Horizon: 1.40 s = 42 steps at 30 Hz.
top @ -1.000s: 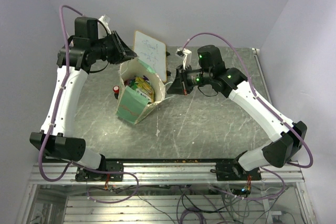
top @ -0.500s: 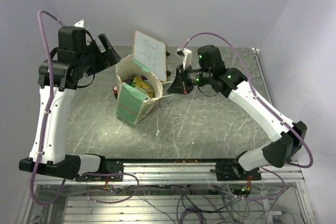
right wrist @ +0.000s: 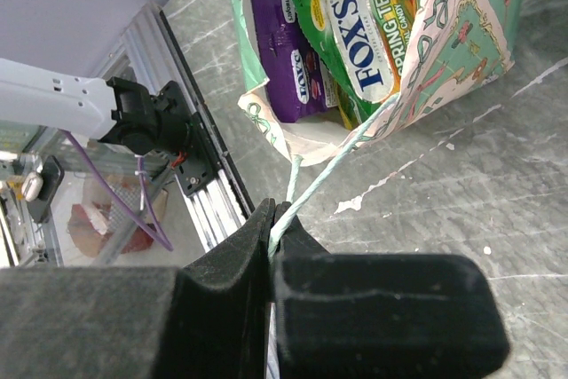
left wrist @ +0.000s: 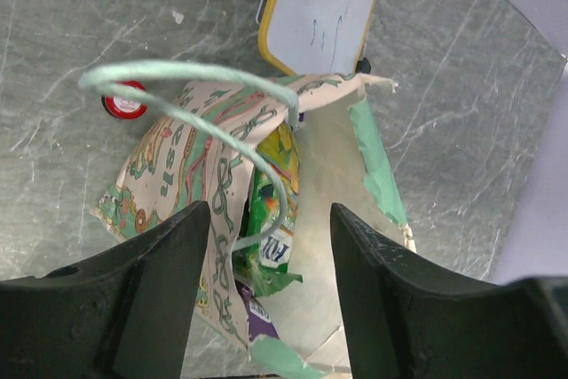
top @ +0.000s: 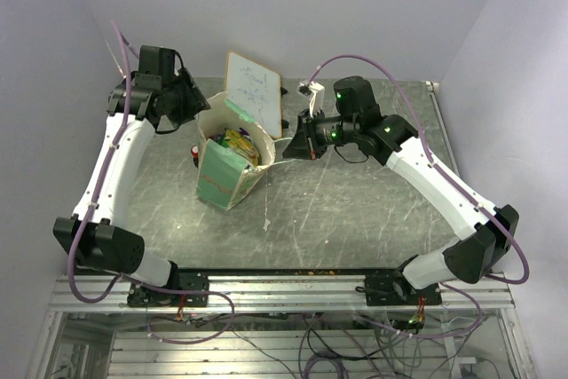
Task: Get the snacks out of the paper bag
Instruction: Adjust the paper bag at the center of the board.
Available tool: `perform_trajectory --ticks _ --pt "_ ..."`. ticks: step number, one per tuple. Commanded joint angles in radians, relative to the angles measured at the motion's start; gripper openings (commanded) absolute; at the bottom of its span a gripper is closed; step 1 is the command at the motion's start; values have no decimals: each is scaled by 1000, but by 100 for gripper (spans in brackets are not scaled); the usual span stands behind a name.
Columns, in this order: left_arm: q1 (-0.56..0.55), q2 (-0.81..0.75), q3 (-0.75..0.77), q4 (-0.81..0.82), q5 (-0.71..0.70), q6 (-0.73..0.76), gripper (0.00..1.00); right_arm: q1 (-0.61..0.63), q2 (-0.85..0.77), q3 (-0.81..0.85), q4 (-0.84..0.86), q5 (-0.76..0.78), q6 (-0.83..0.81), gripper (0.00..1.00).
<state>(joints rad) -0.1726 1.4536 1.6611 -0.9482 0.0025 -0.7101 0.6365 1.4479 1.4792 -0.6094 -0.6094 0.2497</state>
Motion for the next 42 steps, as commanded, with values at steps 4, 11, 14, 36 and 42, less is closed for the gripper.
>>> perform_trajectory --ticks 4,11,14,36,42 --pt "8 38 90 6 -93 14 49 -1 -27 41 6 -3 -18 0" --pt "11 87 150 -72 -191 35 30 -1 -27 41 9 1 -22 0" --pt "14 107 166 -88 -205 40 30 -1 -21 47 7 -1 -25 0" --pt "157 125 26 113 125 -79 38 -1 -11 59 -3 8 -41 0" --pt "157 103 -60 245 252 -167 42 -1 -16 56 -12 22 -53 0"
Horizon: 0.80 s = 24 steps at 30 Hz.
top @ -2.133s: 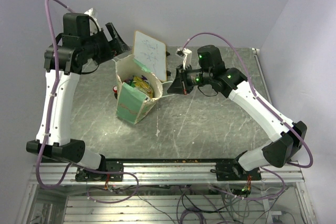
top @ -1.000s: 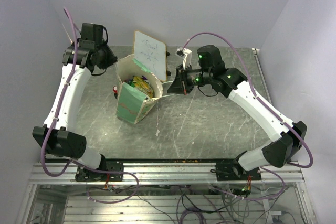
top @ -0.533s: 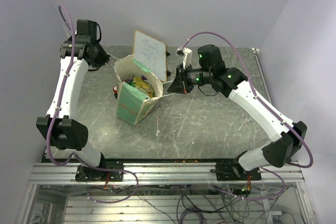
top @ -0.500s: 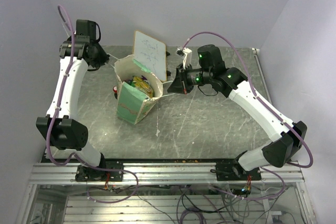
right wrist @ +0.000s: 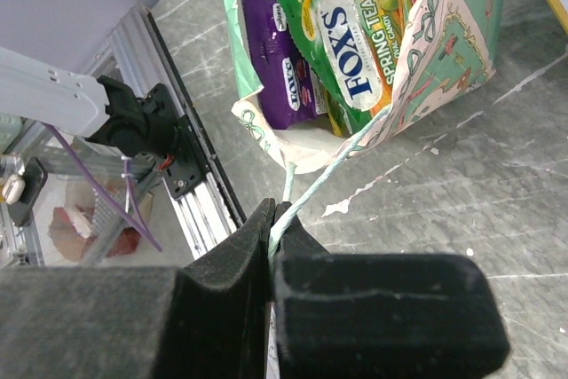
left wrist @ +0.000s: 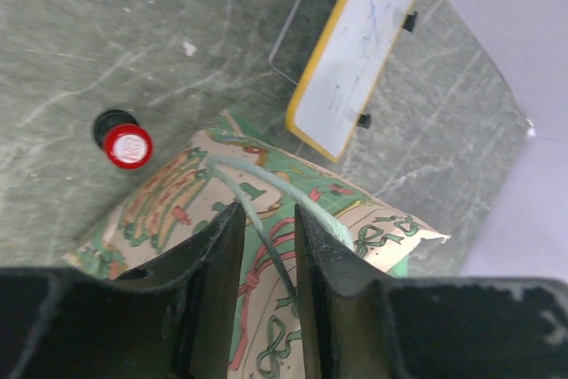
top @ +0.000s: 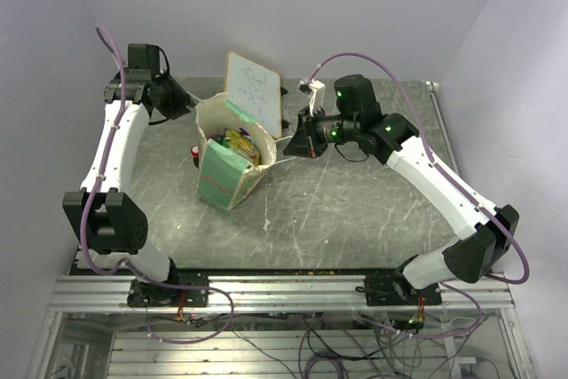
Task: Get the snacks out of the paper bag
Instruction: Adjust the paper bag at the center of the board.
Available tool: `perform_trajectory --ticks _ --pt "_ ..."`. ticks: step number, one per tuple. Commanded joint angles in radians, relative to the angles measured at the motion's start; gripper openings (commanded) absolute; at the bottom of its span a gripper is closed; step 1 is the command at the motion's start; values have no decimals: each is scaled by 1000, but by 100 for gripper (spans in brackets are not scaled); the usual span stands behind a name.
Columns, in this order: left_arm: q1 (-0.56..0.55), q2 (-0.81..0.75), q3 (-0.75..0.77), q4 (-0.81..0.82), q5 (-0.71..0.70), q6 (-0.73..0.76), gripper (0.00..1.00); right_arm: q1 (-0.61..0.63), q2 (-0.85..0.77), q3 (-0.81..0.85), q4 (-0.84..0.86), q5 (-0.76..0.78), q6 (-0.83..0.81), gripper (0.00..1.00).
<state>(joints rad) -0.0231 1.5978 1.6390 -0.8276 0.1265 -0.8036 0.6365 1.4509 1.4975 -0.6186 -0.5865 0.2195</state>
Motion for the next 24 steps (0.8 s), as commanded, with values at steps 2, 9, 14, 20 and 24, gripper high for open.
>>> perform_trajectory --ticks 2,9,14,20,24 --pt "34 -40 -53 119 145 -95 46 -1 -24 37 -5 5 -25 0" --pt "49 -48 -75 118 101 -121 39 -1 -25 39 -8 14 -33 0" --pt "76 -34 -5 118 76 -63 16 -1 -31 35 -13 27 -37 0" --pt "78 -61 89 181 138 71 7 -1 -58 -9 -18 55 -45 0" --pt "62 -90 82 330 332 53 7 -1 -56 -11 -14 60 -41 0"
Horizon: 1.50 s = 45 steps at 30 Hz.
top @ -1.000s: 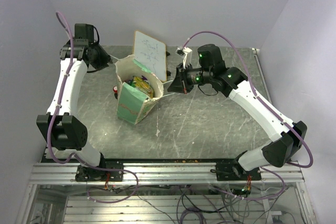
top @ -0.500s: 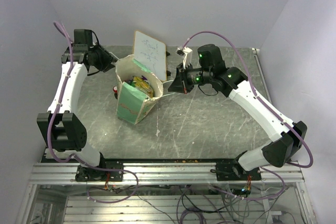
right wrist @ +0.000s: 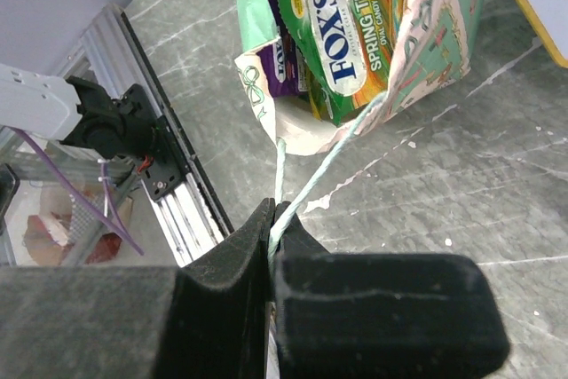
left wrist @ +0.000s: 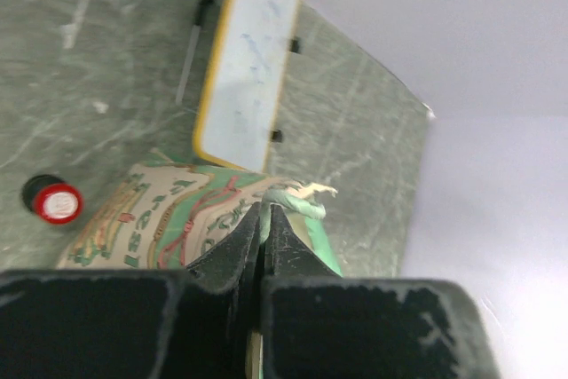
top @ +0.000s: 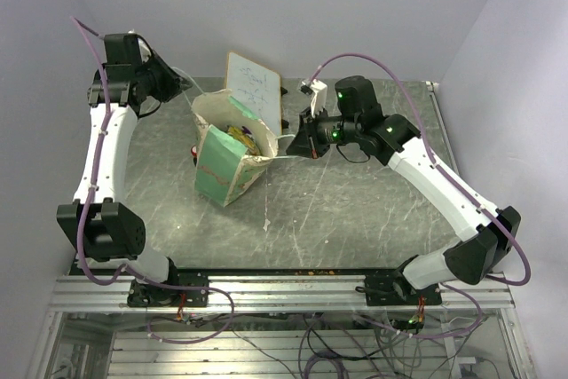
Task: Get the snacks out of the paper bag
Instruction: Adjust the paper bag at the center of the board.
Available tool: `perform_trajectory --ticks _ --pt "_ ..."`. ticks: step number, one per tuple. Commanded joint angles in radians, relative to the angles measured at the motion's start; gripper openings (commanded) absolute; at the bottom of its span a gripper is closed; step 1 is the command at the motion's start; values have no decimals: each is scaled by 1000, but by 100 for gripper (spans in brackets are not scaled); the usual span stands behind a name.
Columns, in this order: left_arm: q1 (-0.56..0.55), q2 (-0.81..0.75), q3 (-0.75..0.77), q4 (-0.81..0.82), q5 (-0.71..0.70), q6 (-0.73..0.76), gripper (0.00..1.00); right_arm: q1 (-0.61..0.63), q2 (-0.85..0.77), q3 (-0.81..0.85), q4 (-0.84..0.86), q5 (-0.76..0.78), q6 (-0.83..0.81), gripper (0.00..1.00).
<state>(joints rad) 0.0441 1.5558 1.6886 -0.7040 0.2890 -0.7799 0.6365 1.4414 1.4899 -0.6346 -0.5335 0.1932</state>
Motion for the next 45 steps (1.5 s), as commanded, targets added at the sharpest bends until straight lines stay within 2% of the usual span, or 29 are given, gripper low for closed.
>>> perform_trajectory --ticks 1,8,14,22,28,32,36,45 --pt "-19 -52 38 216 183 32 7 -1 -48 -5 3 9 -14 0" --pt "-175 -60 53 138 211 140 7 0 -52 -45 -51 16 -39 0" --pt "-382 -113 -62 200 188 121 7 1 -127 -143 -99 35 -36 0" --pt "-558 -212 -261 280 129 62 7 0 -242 -288 -146 67 -11 1" --pt "-637 -247 -342 261 98 3 7 -1 -288 -326 -133 161 15 11" --pt "-680 -226 -316 244 72 -23 7 -2 -281 -305 -164 336 20 19" --pt "-718 -197 -246 182 9 -40 7 -23 -271 -291 -217 507 56 32" --pt "-730 -204 -169 -27 -152 -79 7 -123 -228 -359 -201 459 69 66"
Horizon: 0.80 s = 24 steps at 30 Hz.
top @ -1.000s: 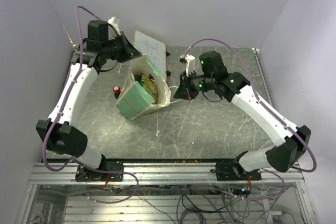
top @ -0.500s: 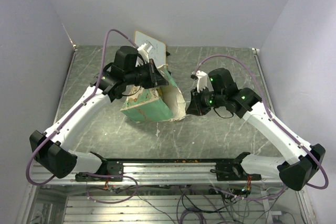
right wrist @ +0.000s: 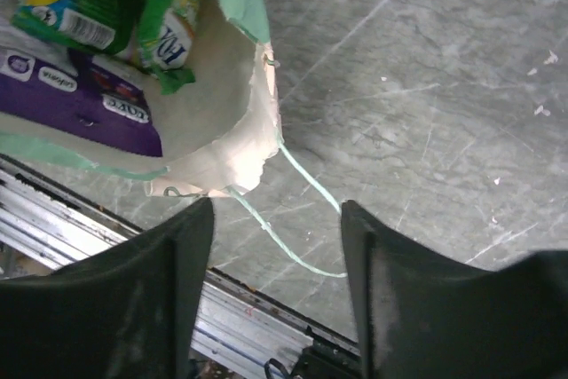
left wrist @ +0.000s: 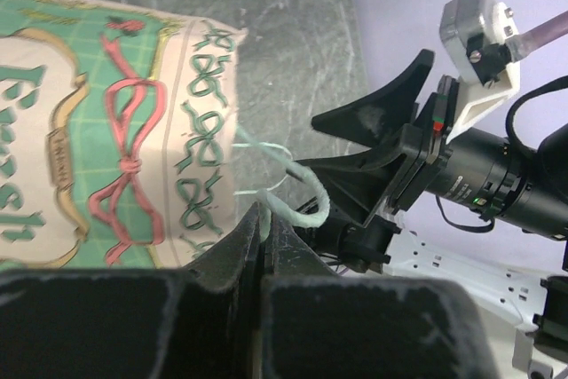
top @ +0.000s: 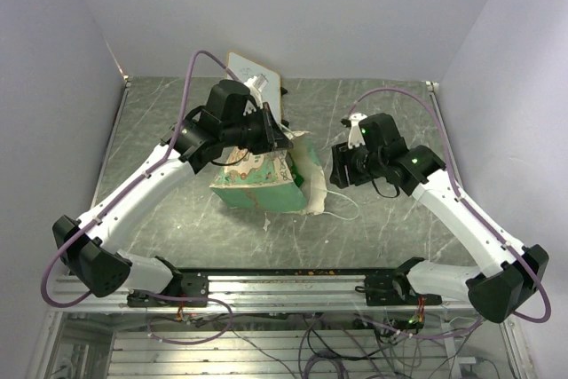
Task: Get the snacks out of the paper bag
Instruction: Adjust the paper bag at the center of the board.
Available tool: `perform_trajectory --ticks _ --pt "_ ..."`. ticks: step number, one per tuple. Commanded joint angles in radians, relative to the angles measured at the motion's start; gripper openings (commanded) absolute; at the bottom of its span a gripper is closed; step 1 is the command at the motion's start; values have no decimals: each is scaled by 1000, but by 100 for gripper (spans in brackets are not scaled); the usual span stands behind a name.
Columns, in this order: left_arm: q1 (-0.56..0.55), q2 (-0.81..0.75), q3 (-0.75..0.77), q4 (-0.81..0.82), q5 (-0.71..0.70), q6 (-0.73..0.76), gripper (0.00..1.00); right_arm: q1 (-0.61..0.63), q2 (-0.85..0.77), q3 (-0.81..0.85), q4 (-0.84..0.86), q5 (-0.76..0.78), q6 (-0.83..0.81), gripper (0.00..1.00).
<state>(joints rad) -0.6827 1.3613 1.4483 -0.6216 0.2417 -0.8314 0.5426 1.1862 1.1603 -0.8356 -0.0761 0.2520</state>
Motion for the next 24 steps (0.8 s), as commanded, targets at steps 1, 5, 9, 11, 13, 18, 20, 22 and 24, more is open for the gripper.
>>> perform_trajectory --ticks 1,5,9,11,13,18,20,22,24 --pt "-4 -9 81 -123 -114 -28 7 -35 35 -42 7 -16 2 69" --pt "-3 -3 107 -163 -125 -22 7 -77 60 -83 55 -123 -42 72" --pt "-2 10 143 -206 -141 -24 7 -87 95 -83 149 -295 -67 72" --pt "-2 19 168 -230 -147 -25 7 -112 114 -91 189 -366 -72 71" --pt "-1 16 187 -254 -159 -21 7 -126 144 -85 206 -406 -77 68" --pt "21 -12 192 -271 -164 3 7 -144 213 -108 192 -485 -79 33" --pt "46 -13 191 -271 -117 28 7 -143 209 -112 161 -485 -74 19" --pt "84 -2 199 -284 -71 75 7 -141 162 -169 193 -514 -44 11" --pt "132 20 214 -320 -31 114 7 -120 114 -244 251 -538 17 8"
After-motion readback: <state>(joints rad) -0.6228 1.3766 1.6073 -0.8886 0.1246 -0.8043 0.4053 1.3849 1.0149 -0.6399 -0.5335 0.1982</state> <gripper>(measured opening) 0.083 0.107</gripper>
